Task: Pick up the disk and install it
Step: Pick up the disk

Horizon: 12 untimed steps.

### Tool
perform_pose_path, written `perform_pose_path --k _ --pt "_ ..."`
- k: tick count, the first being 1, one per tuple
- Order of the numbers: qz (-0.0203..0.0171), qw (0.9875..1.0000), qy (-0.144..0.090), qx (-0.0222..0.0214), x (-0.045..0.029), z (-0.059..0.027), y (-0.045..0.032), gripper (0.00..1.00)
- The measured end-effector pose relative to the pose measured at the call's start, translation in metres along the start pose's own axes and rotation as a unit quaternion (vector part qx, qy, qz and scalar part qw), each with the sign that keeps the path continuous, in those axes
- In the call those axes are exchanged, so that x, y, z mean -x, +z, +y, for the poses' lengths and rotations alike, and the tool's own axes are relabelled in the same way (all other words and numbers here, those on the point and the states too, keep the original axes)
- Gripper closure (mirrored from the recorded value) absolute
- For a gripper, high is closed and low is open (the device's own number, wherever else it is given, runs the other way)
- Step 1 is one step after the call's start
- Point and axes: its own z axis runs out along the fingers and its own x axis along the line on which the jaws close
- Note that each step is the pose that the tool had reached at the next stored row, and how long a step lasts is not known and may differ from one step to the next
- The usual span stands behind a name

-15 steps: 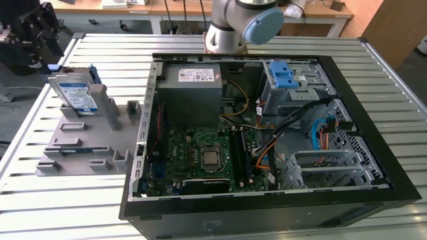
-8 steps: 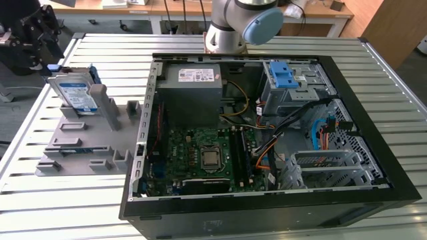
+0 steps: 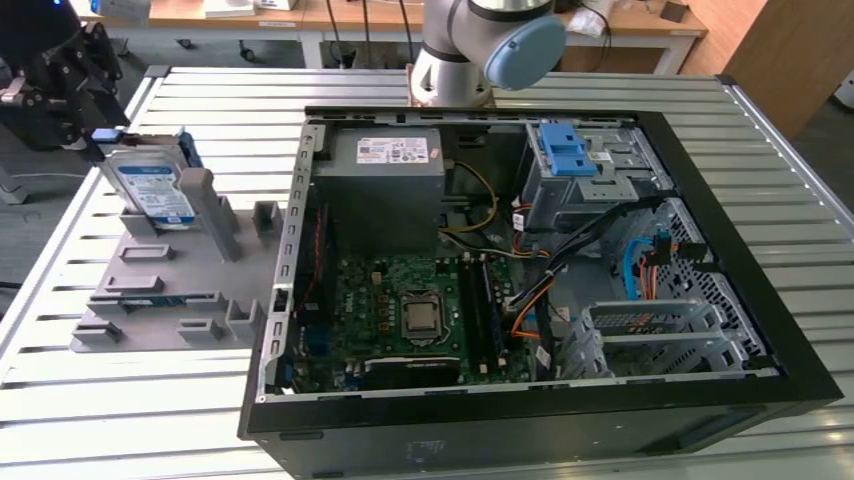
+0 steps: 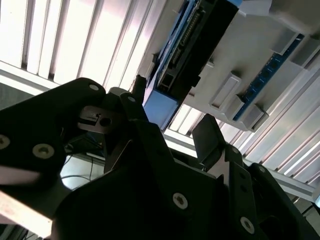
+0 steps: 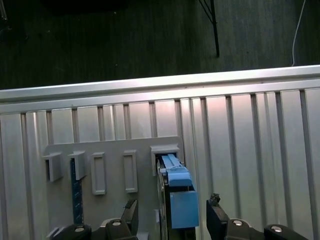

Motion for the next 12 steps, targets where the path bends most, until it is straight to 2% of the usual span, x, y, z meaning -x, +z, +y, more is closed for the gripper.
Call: perform_pose_path --k 5,12 --pt "-0.0012 1.0 0.0 0.0026 0.0002 0.0002 0.0064 0.35" --pt "-0.0013 1.0 0.0 0.0039 -0.0001 0.0001 0.0191 0.35"
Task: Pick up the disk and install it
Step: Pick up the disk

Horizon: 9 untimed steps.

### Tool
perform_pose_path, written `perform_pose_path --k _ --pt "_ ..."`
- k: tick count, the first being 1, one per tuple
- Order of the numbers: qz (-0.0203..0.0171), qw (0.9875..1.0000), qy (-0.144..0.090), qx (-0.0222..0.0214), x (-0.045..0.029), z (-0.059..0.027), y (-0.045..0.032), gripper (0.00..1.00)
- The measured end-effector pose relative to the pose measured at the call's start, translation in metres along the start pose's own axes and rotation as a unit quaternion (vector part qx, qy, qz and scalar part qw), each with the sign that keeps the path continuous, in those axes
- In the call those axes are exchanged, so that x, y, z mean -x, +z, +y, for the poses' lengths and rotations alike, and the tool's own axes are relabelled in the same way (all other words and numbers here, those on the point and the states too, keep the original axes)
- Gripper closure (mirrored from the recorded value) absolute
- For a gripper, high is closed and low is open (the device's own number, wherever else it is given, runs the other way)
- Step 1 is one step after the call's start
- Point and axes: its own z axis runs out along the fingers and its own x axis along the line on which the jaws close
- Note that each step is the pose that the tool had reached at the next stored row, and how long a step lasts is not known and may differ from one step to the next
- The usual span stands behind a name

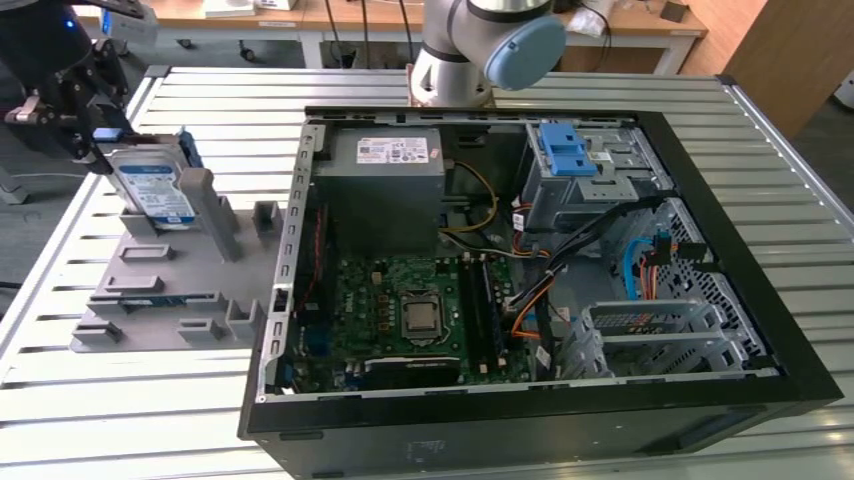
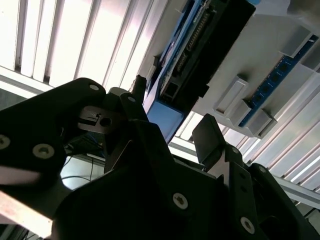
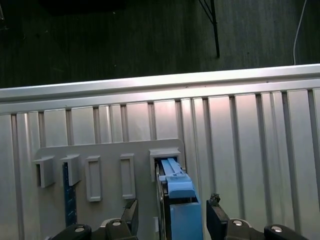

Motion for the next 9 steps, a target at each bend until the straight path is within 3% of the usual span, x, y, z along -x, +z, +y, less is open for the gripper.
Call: perform_pose_path --k 3,9 --pt "-0.0001 1.0 0.0 0.0021 0.0 -0.0001 0.0029 0.35" --pt "-0.0007 1.0 0.0 0.0021 0.0018 0.0004 0.005 0.35"
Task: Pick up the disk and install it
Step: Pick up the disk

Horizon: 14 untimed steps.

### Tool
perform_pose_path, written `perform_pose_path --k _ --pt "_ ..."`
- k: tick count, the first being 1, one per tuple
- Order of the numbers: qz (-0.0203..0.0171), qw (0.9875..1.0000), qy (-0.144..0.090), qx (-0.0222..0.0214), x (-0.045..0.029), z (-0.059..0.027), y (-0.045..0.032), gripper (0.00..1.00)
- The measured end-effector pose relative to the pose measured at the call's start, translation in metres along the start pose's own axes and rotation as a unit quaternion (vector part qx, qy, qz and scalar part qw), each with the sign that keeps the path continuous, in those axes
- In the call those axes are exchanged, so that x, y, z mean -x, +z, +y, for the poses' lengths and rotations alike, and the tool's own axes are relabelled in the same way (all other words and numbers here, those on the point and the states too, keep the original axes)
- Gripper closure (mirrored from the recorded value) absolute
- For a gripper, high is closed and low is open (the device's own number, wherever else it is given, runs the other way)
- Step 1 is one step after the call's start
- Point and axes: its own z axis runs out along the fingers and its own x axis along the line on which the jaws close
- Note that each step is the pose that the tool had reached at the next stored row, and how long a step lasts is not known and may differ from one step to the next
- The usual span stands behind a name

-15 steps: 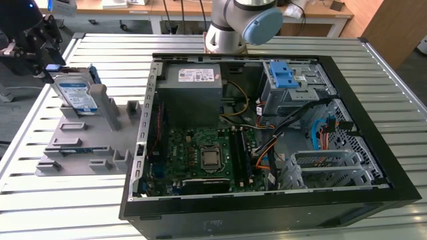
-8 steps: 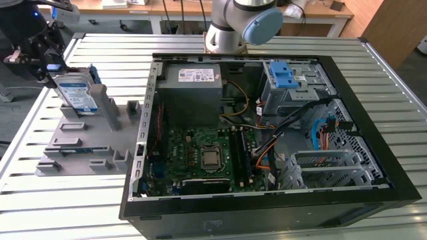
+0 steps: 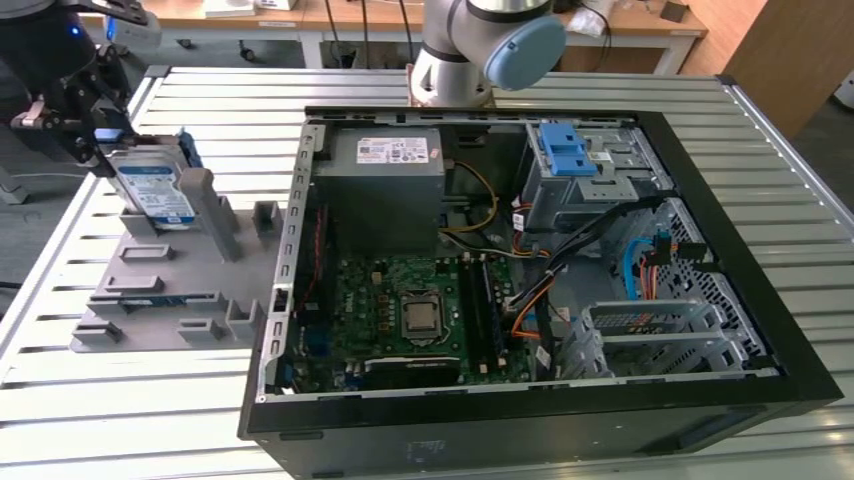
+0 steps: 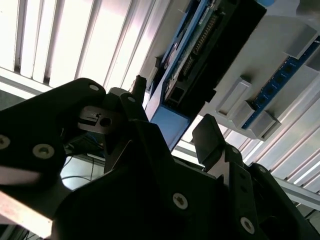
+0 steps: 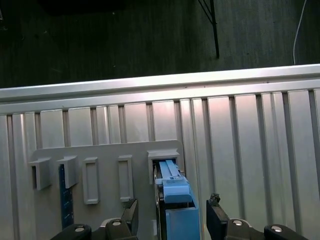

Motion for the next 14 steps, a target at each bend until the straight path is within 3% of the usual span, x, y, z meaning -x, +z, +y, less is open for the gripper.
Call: perform_pose_path --k 7,14 --pt "-0.0005 0.9999 -0.013 0.0004 0.0019 0.0009 0.0064 0.35" --pt "-0.0004 0.9999 -0.017 0.0006 0.0019 0.0011 0.007 0.35"
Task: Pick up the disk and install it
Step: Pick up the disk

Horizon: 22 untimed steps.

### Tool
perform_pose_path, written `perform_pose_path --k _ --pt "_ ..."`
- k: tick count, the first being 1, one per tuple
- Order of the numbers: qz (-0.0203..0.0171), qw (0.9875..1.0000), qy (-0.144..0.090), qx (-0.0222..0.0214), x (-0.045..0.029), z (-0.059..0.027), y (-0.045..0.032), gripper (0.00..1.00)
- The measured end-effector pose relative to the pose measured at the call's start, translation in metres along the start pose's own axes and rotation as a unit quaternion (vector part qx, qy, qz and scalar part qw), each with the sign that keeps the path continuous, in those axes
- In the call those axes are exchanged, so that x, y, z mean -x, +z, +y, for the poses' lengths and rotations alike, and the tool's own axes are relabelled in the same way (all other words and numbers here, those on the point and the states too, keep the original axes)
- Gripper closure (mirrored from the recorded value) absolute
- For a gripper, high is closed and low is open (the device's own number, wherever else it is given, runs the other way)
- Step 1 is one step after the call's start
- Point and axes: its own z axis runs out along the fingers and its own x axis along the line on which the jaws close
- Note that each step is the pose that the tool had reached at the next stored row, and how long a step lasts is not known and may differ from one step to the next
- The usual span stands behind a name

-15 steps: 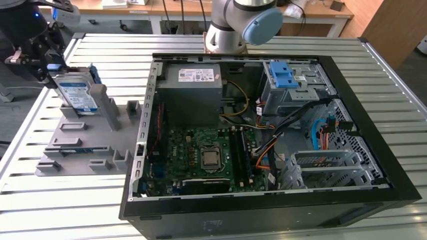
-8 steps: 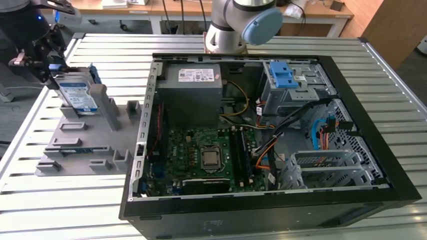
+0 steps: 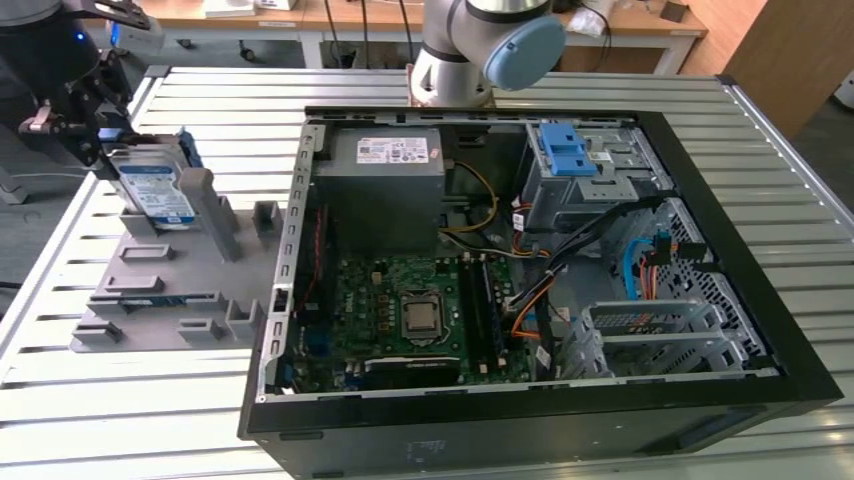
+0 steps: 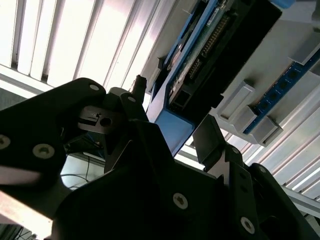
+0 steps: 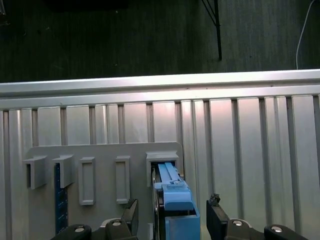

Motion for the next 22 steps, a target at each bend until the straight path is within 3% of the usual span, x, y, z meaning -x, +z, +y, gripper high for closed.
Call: perform_pose_path --k 7,8,16,19,20,22 --pt "0.0 1.0 0.0 -0.0001 0.0 0.0008 0.0015 0.37" --pt "0.0 1.0 0.0 -0.0001 -0.0001 0.0017 0.0017 0.44" --pt "0.0 1.0 0.0 -0.0001 0.0001 0.0025 0.0024 0.44" --pt "0.0 1.0 0.0 0.0 0.0004 0.0026 0.0024 0.51" --pt "0.0 1.0 0.0 0.0 0.0005 0.0025 0.0025 0.58" --pt "0.0 1.0 0.0 0.0 0.0006 0.0026 0.0025 0.58"
